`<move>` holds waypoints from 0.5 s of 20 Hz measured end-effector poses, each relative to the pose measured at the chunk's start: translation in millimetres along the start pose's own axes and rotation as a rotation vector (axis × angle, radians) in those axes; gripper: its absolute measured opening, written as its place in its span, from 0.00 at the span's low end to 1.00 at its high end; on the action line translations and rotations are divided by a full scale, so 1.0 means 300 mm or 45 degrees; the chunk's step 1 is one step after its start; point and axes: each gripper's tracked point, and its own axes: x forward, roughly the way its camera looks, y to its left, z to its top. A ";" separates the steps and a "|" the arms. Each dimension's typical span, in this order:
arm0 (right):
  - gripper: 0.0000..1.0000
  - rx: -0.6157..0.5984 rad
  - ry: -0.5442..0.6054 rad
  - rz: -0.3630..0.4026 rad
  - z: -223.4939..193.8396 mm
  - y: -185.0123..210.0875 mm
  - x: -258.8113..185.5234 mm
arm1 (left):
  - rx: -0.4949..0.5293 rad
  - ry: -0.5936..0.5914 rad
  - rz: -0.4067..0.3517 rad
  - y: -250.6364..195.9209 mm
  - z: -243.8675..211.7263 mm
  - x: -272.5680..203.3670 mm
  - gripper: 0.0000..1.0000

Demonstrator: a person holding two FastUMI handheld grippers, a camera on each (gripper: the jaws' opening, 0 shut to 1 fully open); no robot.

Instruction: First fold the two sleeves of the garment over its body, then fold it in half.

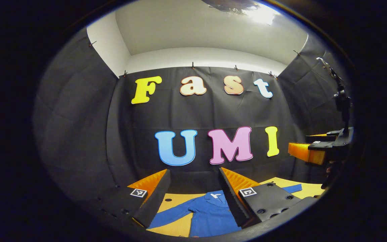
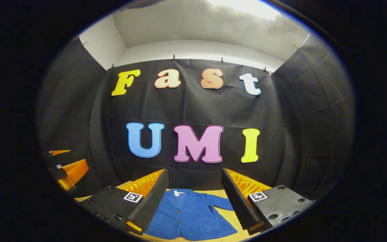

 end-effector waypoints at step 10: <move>0.94 0.011 0.100 0.056 -0.109 -0.003 0.105 | 0.013 0.097 0.006 -0.029 -0.080 0.103 0.82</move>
